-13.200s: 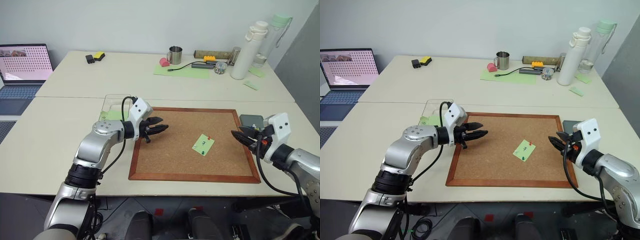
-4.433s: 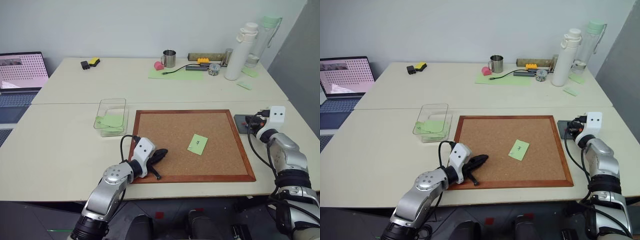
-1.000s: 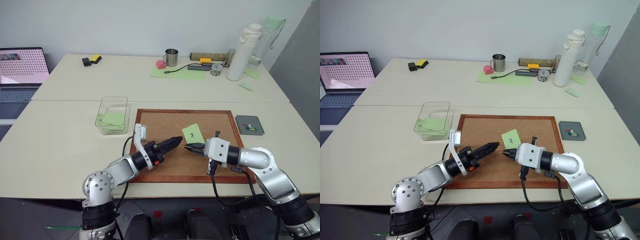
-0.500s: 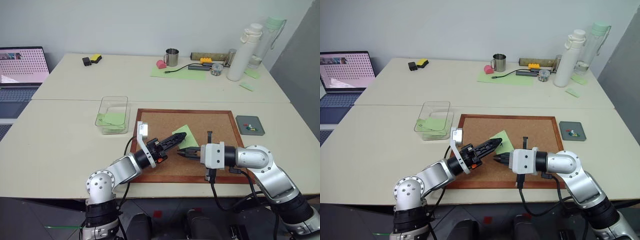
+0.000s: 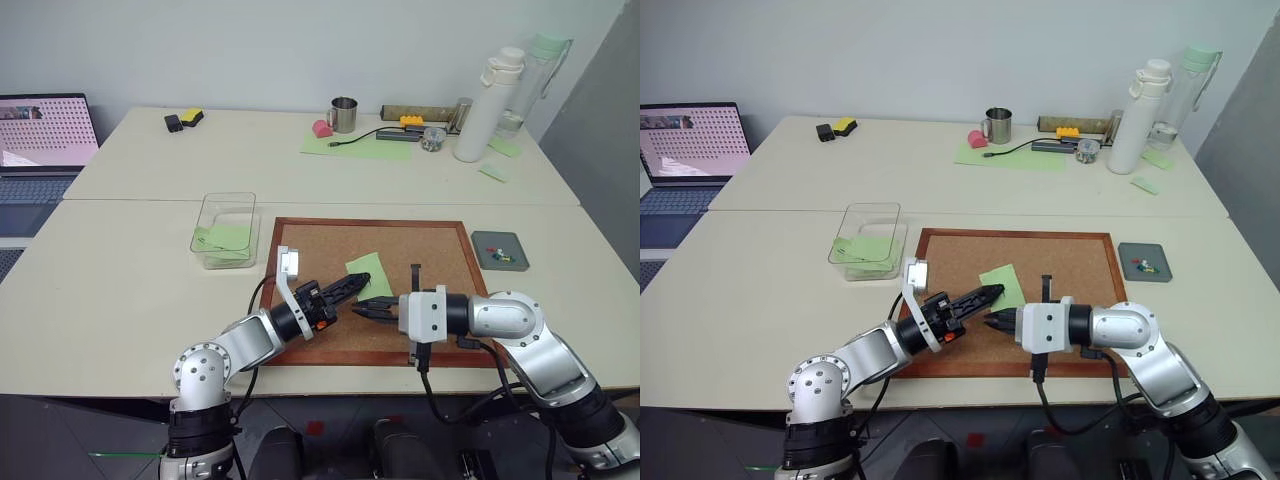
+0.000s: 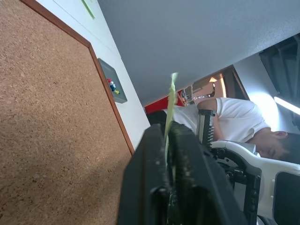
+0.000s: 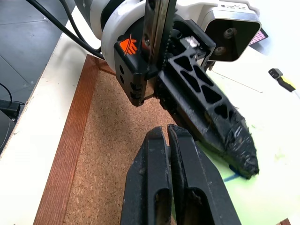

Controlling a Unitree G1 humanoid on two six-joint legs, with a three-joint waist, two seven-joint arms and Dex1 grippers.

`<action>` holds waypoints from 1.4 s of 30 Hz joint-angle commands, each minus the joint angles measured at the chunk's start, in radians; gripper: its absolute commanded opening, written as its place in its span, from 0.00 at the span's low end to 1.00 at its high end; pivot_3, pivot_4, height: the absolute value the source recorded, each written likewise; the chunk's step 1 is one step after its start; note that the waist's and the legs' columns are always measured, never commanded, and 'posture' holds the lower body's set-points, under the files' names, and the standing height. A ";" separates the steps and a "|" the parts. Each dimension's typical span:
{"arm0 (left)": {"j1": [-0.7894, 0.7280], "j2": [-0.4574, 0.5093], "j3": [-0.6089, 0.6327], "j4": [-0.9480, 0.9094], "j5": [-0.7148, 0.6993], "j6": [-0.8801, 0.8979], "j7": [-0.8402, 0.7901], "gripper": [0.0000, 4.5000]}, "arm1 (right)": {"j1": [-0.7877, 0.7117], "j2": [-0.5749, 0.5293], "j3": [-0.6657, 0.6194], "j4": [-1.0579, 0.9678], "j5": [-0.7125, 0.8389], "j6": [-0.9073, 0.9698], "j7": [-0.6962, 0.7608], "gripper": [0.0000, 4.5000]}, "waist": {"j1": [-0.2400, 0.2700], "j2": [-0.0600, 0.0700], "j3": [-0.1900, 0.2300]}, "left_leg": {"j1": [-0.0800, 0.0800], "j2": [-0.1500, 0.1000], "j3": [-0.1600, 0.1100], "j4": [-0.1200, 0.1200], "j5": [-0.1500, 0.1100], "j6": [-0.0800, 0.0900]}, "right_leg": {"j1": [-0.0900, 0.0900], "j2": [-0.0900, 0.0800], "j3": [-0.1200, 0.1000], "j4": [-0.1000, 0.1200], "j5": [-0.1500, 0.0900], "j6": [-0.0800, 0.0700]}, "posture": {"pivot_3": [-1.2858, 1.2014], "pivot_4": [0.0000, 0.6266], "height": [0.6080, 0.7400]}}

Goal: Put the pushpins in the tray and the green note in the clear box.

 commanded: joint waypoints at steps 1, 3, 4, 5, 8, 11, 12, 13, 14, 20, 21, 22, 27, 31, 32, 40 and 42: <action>0.004 0.008 -0.009 -0.042 -0.033 -0.016 -0.016 0.01 | -0.013 0.008 -0.005 -0.019 -0.005 -0.028 -0.009 0.00 | 0.000 0.000 0.000 | 0.000 0.000 0.000 0.000 0.000 0.000 | 0.000 0.000 0.000 0.000 0.000 0.000 | 0.52 0.24 1.00; 0.004 0.017 -0.014 -0.042 -0.029 -0.019 -0.023 0.01 | -0.016 0.009 -0.005 -0.012 -0.012 -0.034 -0.011 0.00 | 0.000 0.000 0.000 | 0.000 0.000 0.000 0.000 0.000 0.000 | 0.000 0.000 0.000 0.000 0.000 0.000 | 0.52 0.24 1.00; 0.003 0.027 -0.022 -0.042 -0.002 -0.029 -0.028 0.01 | -0.018 0.008 -0.007 -0.009 -0.017 -0.041 -0.010 0.00 | 0.000 0.000 0.000 | 0.000 0.000 0.000 0.000 0.000 0.000 | 0.000 0.000 0.000 0.000 0.000 0.000 | 0.52 0.24 1.00; 0.001 0.037 -0.031 -0.037 0.033 -0.044 -0.030 0.01 | -0.022 0.007 -0.008 -0.006 -0.022 -0.046 -0.010 0.00 | 0.000 0.000 0.000 | 0.000 0.000 0.000 0.000 0.000 0.000 | 0.000 0.000 0.000 0.000 0.000 0.000 | 0.52 0.24 1.00; -0.019 0.075 -0.042 0.018 0.125 -0.091 -0.041 0.01 | -0.045 0.007 -0.019 -0.003 -0.022 -0.042 -0.011 0.00 | 0.000 0.000 0.000 | 0.000 0.000 0.000 0.000 0.000 0.000 | 0.000 0.000 0.000 0.000 0.000 0.000 | 0.52 0.24 1.00; -0.039 0.085 -0.035 0.042 0.132 -0.104 -0.058 0.01 | -0.063 0.006 -0.027 -0.010 -0.014 -0.031 -0.010 0.00 | 0.000 0.000 0.000 | 0.000 0.000 0.000 0.000 0.000 0.000 | 0.000 0.000 0.000 0.000 0.000 0.000 | 0.52 0.24 1.00; -0.042 0.087 -0.037 0.041 0.133 -0.104 -0.064 0.01 | -0.067 0.005 -0.026 -0.011 -0.013 -0.030 -0.009 0.00 | 0.000 0.000 0.000 | 0.000 0.000 0.000 0.000 0.000 0.000 | 0.000 0.000 0.000 0.000 0.000 0.000 | 0.52 0.24 1.00; -0.041 0.085 -0.043 0.036 0.136 -0.103 -0.065 0.01 | -0.067 0.002 -0.027 -0.013 -0.011 -0.031 -0.008 0.00 | 0.000 0.000 0.000 | 0.000 0.000 0.000 0.000 0.000 0.000 | 0.000 0.000 0.000 0.000 0.000 0.000 | 0.52 0.24 1.00; -0.038 0.083 -0.047 0.033 0.139 -0.104 -0.065 0.01 | -0.066 0.000 -0.028 -0.014 -0.010 -0.031 -0.008 0.00 | 0.000 0.000 0.000 | 0.000 0.000 0.000 0.000 0.000 0.000 | 0.000 0.000 0.000 0.000 0.000 0.000 | 0.52 0.24 1.00; -0.021 0.087 -0.076 -0.001 0.178 -0.120 -0.072 0.01 | -0.019 -0.008 -0.105 -0.041 0.024 0.033 -0.058 0.00 | 0.001 0.000 0.000 | 0.000 0.000 0.000 0.000 0.000 0.000 | 0.000 -0.001 0.000 0.000 0.001 -0.001 | 0.52 0.24 1.00; -0.026 0.094 -0.083 -0.010 0.191 -0.128 -0.081 0.01 | -0.006 -0.006 -0.131 -0.045 0.035 0.061 -0.076 0.00 | 0.001 0.000 0.000 | 0.000 0.000 0.000 0.000 0.000 0.000 | 0.000 -0.001 0.000 0.000 0.001 -0.001 | 0.52 0.24 1.00; -0.034 0.107 -0.098 -0.023 0.209 -0.135 -0.093 0.01 | 0.013 -0.001 -0.165 -0.046 0.043 0.097 -0.106 0.00 | 0.001 0.000 0.000 | 0.000 0.000 0.001 0.000 0.000 0.000 | 0.000 -0.001 0.000 0.000 0.001 -0.001 | 0.52 0.24 1.00; -0.105 0.248 -0.291 -0.161 0.411 -0.225 -0.239 0.01 | 0.097 0.104 -0.406 -0.016 0.137 0.396 -0.351 0.00 | 0.002 0.000 0.001 | -0.001 0.000 0.000 0.000 0.000 -0.001 | 0.000 -0.001 0.001 0.000 0.002 -0.004 | 0.52 0.24 1.00; -0.186 0.327 -0.453 -0.200 0.604 -0.372 -0.356 0.01 | 0.133 0.157 -0.549 0.070 0.164 0.514 -0.480 0.00 | 0.004 0.001 0.001 | -0.001 -0.001 0.002 0.000 0.000 -0.001 | 0.000 -0.003 0.001 -0.001 0.000 -0.008 | 0.52 0.24 1.00; -0.203 0.339 -0.488 -0.191 0.656 -0.415 -0.382 0.01 | 0.132 0.160 -0.568 0.099 0.166 0.525 -0.498 0.00 | 0.003 0.001 0.001 | -0.001 -0.001 0.003 0.000 0.000 -0.001 | 0.000 -0.004 0.002 -0.001 -0.001 -0.009 | 0.52 0.24 1.00; -0.293 0.319 -0.606 -0.052 0.973 -0.766 -0.447 0.01 | -0.076 0.167 -0.672 0.440 0.212 0.518 -0.591 0.00 | -0.007 0.009 0.007 | 0.000 -0.002 0.005 0.000 0.000 -0.001 | -0.001 -0.002 0.004 -0.002 0.002 -0.002 | 0.52 0.24 1.00; -0.300 0.295 -0.595 -0.019 1.008 -0.807 -0.437 0.01 | -0.129 0.154 -0.674 0.527 0.207 0.492 -0.590 0.00 | -0.007 0.010 0.007 | 0.000 -0.002 0.006 0.000 0.000 0.000 | -0.001 -0.001 0.003 -0.001 0.002 -0.001 | 0.52 0.24 1.00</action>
